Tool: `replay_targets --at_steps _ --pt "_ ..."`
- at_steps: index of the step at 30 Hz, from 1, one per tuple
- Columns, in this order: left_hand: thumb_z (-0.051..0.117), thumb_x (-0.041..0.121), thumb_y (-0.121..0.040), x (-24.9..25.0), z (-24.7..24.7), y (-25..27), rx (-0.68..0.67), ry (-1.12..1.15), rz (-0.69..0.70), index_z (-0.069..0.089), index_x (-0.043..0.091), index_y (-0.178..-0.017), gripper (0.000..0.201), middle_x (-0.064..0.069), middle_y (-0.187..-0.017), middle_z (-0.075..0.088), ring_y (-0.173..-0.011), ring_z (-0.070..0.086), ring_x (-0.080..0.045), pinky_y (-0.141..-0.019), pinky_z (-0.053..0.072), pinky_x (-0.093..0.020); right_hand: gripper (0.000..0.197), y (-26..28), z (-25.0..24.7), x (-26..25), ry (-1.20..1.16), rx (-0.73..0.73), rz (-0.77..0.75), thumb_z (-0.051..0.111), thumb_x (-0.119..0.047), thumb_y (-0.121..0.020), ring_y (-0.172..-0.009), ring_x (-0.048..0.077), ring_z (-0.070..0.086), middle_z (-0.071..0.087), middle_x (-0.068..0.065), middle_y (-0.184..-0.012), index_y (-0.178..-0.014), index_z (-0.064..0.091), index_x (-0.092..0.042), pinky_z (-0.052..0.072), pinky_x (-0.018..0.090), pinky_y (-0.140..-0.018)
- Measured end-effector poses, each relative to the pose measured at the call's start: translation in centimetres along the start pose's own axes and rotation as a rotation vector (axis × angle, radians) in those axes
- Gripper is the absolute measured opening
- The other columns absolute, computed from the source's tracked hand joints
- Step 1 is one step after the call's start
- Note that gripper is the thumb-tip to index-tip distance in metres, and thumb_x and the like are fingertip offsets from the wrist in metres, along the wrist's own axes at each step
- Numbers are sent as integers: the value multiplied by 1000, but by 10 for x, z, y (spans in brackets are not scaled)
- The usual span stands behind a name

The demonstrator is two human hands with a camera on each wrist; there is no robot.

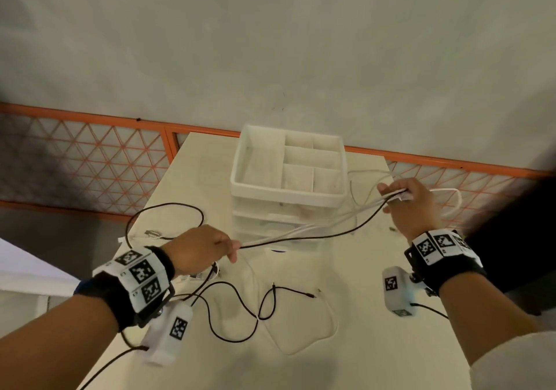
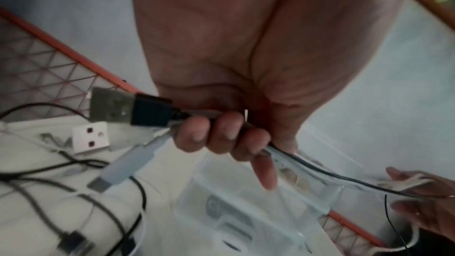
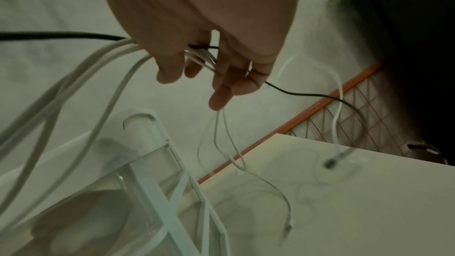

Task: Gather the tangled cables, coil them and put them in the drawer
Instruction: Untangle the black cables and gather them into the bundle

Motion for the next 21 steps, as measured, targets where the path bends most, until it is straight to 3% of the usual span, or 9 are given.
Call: replay_targets --at_steps 3,6,8,10,14,16,18,19,21 --pt "51 37 -99 -9 18 -7 71 60 -16 67 22 -71 35 8 -61 53 -48 44 -6 -46 33 -12 30 4 11 16 -13 -93 31 73 -7 -85 -84 20 69 72 -6 -105 -91 62 -34 56 42 -78" --pt "54 28 -97 -9 30 -9 161 134 -38 67 21 -71 30 20 -53 59 -54 51 -11 -46 37 -10 56 23 29 38 244 -354 49 74 -12 -86 -89 20 63 60 -3 -129 -134 53 -31 50 34 -85" --pt "54 28 -96 -8 34 -9 192 195 -35 69 21 -73 28 17 -63 66 -63 57 -17 -54 41 -16 67 41 41 42 335 -488 77 71 -16 -86 -91 24 68 69 3 -118 -144 44 -32 55 35 -83" --pt "55 31 -96 -5 36 -10 218 234 -11 69 22 -74 27 6 -74 68 -68 59 -18 -61 42 -22 64 65 50 24 324 -536 28 66 -13 -84 -80 15 68 75 3 -92 -143 47 -32 53 25 -69" --pt "57 34 -96 17 40 -9 166 256 102 73 22 -82 25 9 -64 57 -46 48 1 -46 34 -10 70 131 85 -20 162 -794 -153 73 -26 -83 -56 5 62 74 3 -75 -137 39 -54 50 19 -60" --pt "58 35 -95 28 41 -6 121 244 182 76 24 -85 23 10 -61 56 -44 47 3 -47 34 -10 51 156 105 -23 201 -951 -121 71 -35 -86 -49 8 61 76 4 -74 -126 44 -54 53 25 -55" --pt "59 38 -94 30 40 -2 88 246 202 77 26 -89 22 10 -59 57 -44 44 1 -48 34 -11 10 155 110 -15 239 -929 -30 67 -30 -90 -47 14 62 76 4 -72 -98 61 -31 61 37 -59" --pt "58 39 -94 25 40 0 78 225 189 77 26 -91 24 10 -58 55 -45 44 1 -49 34 -12 4 148 107 -7 246 -836 -4 67 -27 -90 -50 16 65 76 3 -72 -88 65 -24 62 38 -64" --pt "53 41 -97 11 44 3 29 133 136 76 22 -98 29 10 -57 50 -44 41 -1 -48 34 -13 5 128 96 6 247 -531 -36 69 -21 -89 -67 17 70 77 0 -82 -86 71 -25 60 33 -73"
Point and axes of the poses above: each hand's wrist, its own y-axis away from the middle knuckle, its own z-axis out of the palm, x = y × z, the point moved 4 cm from there along -y, towards the middle knuckle
